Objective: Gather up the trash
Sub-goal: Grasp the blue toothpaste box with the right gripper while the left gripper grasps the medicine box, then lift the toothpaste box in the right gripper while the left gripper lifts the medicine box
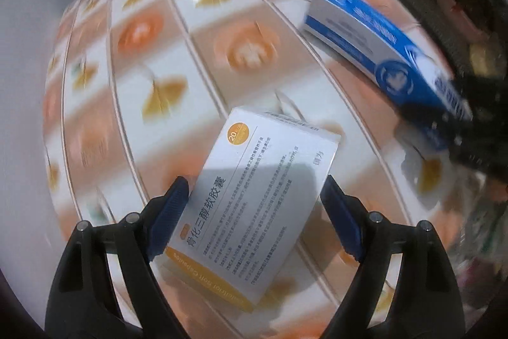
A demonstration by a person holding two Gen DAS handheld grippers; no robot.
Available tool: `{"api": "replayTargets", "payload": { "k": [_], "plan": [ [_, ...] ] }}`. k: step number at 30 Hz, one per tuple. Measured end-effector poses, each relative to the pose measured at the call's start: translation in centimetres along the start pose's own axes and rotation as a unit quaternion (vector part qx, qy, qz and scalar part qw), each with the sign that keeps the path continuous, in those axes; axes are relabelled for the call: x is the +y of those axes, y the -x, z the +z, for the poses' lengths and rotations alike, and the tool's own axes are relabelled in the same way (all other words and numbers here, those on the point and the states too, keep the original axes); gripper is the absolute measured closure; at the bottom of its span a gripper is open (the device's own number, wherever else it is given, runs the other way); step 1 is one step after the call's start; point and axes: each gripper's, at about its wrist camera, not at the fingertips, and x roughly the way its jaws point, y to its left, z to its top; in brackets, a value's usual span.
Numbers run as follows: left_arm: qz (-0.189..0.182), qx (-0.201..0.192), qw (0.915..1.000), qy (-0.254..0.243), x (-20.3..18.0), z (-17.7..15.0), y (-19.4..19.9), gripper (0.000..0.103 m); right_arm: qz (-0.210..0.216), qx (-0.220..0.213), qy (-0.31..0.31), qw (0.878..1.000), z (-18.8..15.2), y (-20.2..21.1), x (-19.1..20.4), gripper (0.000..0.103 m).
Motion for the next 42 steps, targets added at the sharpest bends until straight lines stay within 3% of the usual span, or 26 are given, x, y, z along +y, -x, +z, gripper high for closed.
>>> {"api": "replayTargets", "payload": {
  "k": [4,8,10,13,18,20,22,23,24,28,33,36,42],
  "plan": [
    [-0.034,-0.029,0.9979,0.047,-1.3,-6.0,1.7,0.021,0.015,0.0,-0.016,1.0,-4.4,2.0,0.8,0.068],
    [-0.054,-0.055,0.9944,0.072,-2.1,-9.7,3.4,0.019,0.014,-0.001,-0.02,1.0,-7.2,3.1,1.5,0.068],
    [-0.065,-0.061,0.9929,0.08,-2.1,-10.4,3.7,0.017,0.017,0.0,-0.028,0.999,-7.6,3.4,1.5,0.067],
    [-0.061,-0.062,0.9933,0.075,-2.5,-10.1,3.2,0.014,0.017,-0.002,-0.038,0.999,-7.4,3.5,1.3,0.053],
    [-0.087,-0.018,0.9936,0.069,-2.1,-9.8,1.4,0.014,0.024,0.006,-0.048,0.999,-6.8,3.4,1.6,0.052],
    [-0.12,-0.006,0.9882,0.095,-1.6,-10.4,1.1,0.014,0.051,0.016,-0.059,0.997,-6.9,3.4,1.7,0.051],
    [-0.177,0.001,0.976,0.127,-0.9,-11.1,1.1,0.014,0.079,0.022,-0.066,0.995,-7.1,3.5,1.9,0.051],
    [-0.187,0.003,0.9728,0.136,-0.8,-11.4,1.1,0.014,0.08,0.021,-0.066,0.994,-7.1,3.6,2.1,0.051],
    [-0.186,0.001,0.9718,0.145,-0.7,-11.6,1.1,0.014,0.073,0.019,-0.063,0.995,-7.1,3.6,2.3,0.05],
    [-0.13,-0.031,0.9817,0.136,-1.7,-11.8,1.5,0.014,0.048,0.01,-0.062,0.997,-6.6,3.4,2.5,0.047],
    [-0.032,-0.049,0.9956,0.073,-5.1,-11.6,1.4,0.014,0.036,0.011,-0.071,0.997,-6.0,2.4,2.5,0.045],
    [0.022,-0.057,0.9975,0.036,-6.7,-11.6,1.3,0.014,0.014,0.005,-0.063,0.998,-5.7,2.0,2.7,0.045],
    [0.036,-0.065,0.9967,0.034,-7.0,-11.7,1.7,0.032,0.0,-0.002,-0.06,0.998,-5.4,1.9,2.8,0.046]
  ]
}}
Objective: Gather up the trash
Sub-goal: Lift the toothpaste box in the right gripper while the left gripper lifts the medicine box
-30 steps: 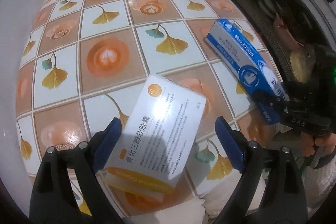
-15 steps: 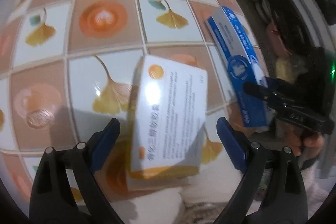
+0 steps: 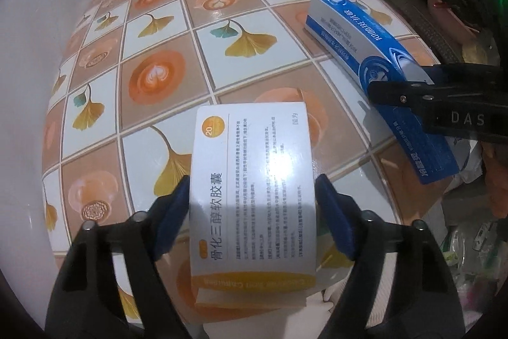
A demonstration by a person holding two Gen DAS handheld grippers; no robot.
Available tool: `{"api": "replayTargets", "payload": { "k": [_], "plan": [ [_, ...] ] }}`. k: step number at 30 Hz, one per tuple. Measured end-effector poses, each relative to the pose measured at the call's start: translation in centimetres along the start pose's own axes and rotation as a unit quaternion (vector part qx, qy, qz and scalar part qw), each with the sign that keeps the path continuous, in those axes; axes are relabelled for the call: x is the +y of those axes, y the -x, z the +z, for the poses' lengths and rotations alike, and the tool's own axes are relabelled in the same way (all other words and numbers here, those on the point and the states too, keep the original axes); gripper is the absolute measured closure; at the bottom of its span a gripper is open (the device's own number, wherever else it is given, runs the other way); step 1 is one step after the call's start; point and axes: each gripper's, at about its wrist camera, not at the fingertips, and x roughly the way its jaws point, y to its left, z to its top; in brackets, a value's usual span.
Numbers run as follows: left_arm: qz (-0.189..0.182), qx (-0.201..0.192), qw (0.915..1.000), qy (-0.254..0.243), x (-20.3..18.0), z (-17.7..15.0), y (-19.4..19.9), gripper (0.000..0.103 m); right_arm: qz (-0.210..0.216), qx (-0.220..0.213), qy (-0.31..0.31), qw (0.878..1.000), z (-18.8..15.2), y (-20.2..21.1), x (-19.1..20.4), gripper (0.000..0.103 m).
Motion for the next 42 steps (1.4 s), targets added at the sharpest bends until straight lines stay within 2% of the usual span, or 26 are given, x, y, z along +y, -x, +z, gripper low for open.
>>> {"api": "replayTargets", "payload": {
  "k": [2,8,12,34,42],
  "plan": [
    [0.007,0.0,1.0,-0.001,0.1,-0.1,0.0,0.036,-0.004,-0.002,0.001,1.0,0.0,0.0,0.1,0.048],
    [0.012,-0.009,0.9999,-0.004,-0.2,0.1,-0.1,0.036,0.002,-0.003,-0.004,1.0,0.0,0.0,0.1,0.063],
    [0.017,-0.019,0.9997,-0.006,-0.4,0.1,0.2,0.036,0.004,-0.007,-0.009,1.0,0.0,0.1,0.0,0.068],
    [0.033,-0.058,0.9977,-0.012,-0.9,0.3,2.3,0.036,0.019,-0.042,-0.023,0.999,-0.3,2.5,-0.3,0.07],
    [0.003,-0.084,0.9962,-0.025,-2.2,1.6,4.0,0.036,0.065,-0.073,-0.078,0.992,-1.9,5.1,-2.8,0.07]
  ]
}}
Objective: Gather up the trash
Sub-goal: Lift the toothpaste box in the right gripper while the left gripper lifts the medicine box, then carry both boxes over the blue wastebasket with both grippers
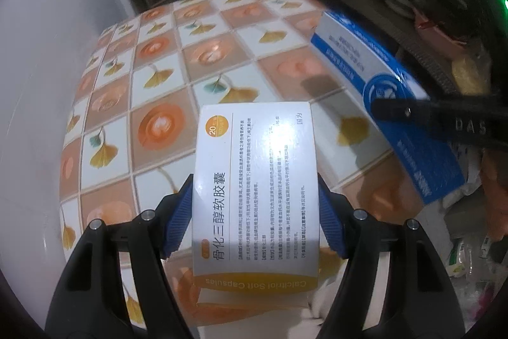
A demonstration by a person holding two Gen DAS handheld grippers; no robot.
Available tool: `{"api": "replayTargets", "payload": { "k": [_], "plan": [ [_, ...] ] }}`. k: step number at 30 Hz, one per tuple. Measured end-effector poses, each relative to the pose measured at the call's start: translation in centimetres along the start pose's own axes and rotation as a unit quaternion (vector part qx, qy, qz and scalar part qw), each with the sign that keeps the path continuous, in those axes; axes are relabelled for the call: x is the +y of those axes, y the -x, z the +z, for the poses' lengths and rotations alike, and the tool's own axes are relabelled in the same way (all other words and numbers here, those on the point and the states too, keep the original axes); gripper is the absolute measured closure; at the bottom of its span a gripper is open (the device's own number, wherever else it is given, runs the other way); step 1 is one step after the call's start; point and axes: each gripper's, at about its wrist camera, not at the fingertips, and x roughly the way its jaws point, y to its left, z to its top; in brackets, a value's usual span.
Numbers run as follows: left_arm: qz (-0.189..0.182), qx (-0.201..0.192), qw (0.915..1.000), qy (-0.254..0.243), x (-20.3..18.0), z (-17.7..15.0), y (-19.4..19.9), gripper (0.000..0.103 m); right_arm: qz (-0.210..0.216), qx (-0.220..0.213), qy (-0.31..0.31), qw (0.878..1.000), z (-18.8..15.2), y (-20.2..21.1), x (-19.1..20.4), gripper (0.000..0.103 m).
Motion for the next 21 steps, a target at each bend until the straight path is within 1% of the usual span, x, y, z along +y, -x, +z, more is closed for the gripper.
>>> {"api": "replayTargets", "payload": {
  "k": [2,5,6,8,11,12,13,15,17,18,20,21],
  "plan": [
    [-0.016,-0.009,0.9998,-0.007,-0.8,0.9,0.3,0.036,0.008,-0.012,-0.021,1.0,-0.5,1.1,-1.2,0.07],
    [-0.054,-0.013,0.9982,-0.02,-2.6,2.9,0.6,0.036,0.017,-0.038,-0.065,0.997,-1.4,3.3,-4.0,0.07],
    [-0.071,-0.014,0.997,-0.026,-3.6,3.8,0.7,0.036,0.016,-0.053,-0.087,0.995,-2.0,4.5,-5.5,0.07],
    [-0.096,-0.017,0.9944,-0.04,-5.6,5.2,0.7,0.036,0.007,-0.072,-0.112,0.991,-2.7,6.2,-7.8,0.07],
    [-0.14,-0.016,0.9876,-0.069,-10.0,8.0,0.3,0.036,-0.024,-0.108,-0.163,0.981,-4.1,9.4,-12.4,0.07],
    [-0.156,-0.013,0.9846,-0.078,-11.4,8.9,-0.1,0.036,-0.037,-0.12,-0.186,0.975,-4.9,10.4,-14.3,0.07],
    [-0.169,-0.007,0.9819,-0.085,-12.7,9.6,-0.5,0.036,-0.05,-0.132,-0.216,0.966,-5.9,11.4,-16.7,0.07],
    [-0.2,0.008,0.9751,-0.097,-15.8,11.2,-1.6,0.036,-0.071,-0.143,-0.264,0.951,-7.6,12.5,-20.2,0.07],
    [-0.226,0.037,0.967,-0.111,-19.5,12.8,-3.6,0.036,-0.084,-0.147,-0.308,0.936,-9.4,12.9,-23.5,0.07],
    [-0.234,0.051,0.9639,-0.117,-21.2,13.1,-4.6,0.036,-0.088,-0.144,-0.336,0.926,-10.6,12.6,-25.5,0.07],
    [-0.243,0.096,0.9569,-0.128,-24.7,13.9,-7.5,0.036,-0.093,-0.134,-0.372,0.914,-12.1,11.7,-28.2,0.07],
    [-0.246,0.113,0.9538,-0.13,-26.0,14.1,-8.8,0.036,-0.094,-0.127,-0.393,0.906,-13.1,10.9,-29.8,0.07]
  ]
}}
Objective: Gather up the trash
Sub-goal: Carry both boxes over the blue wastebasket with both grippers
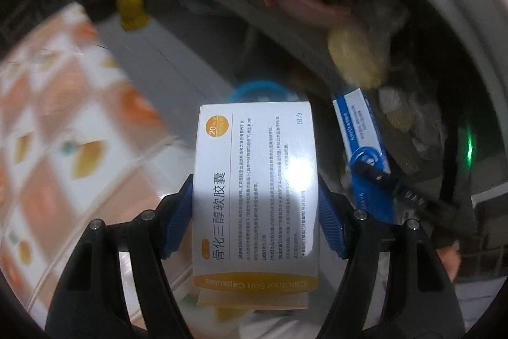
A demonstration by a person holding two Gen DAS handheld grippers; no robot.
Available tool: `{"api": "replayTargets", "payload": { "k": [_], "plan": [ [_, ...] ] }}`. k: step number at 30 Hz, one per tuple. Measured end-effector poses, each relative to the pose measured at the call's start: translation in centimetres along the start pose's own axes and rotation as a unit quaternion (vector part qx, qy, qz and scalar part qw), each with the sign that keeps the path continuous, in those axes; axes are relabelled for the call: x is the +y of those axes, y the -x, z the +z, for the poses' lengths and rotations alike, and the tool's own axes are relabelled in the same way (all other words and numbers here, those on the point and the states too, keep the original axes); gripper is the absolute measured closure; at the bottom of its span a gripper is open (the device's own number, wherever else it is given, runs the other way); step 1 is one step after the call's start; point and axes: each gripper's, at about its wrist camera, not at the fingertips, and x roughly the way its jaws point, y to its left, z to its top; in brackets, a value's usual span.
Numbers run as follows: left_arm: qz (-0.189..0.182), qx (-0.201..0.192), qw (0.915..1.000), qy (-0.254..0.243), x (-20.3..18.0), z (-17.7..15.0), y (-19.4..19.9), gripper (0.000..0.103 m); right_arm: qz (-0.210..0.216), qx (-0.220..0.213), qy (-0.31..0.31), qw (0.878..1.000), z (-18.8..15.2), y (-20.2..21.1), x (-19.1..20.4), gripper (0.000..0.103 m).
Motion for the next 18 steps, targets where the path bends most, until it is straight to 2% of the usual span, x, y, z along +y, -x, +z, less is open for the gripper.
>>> {"api": "replayTargets", "payload": {
  "k": [2,5,10,14,16,18],
  "plan": [
    [-0.004,0.036,0.9993,0.002,-0.9,1.7,-3.7,0.036,-0.005,0.017,-0.035,0.999,0.5,-2.1,-2.4,0.07],
    [0.015,0.08,0.9967,0.0,-1.9,4.0,-9.3,0.036,-0.013,0.041,-0.079,0.996,0.9,-5.6,-5.2,0.07],
    [0.037,0.126,0.9914,0.002,-3.0,7.5,-16.3,0.036,-0.021,0.06,-0.153,0.986,2.7,-11.8,-8.1,0.07],
    [0.046,0.126,0.991,-0.006,-3.8,10.0,-19.6,0.036,-0.038,0.043,-0.193,0.979,5.2,-15.6,-9.0,0.069],
    [0.041,0.114,0.9926,0.006,-3.9,11.3,-21.2,0.035,-0.042,0.026,-0.213,0.976,6.4,-17.4,-9.4,0.068],
    [0.039,0.11,0.9931,0.016,-3.6,11.8,-22.2,0.024,-0.043,0.028,-0.221,0.974,7.1,-18.9,-9.6,0.05]
  ]
}}
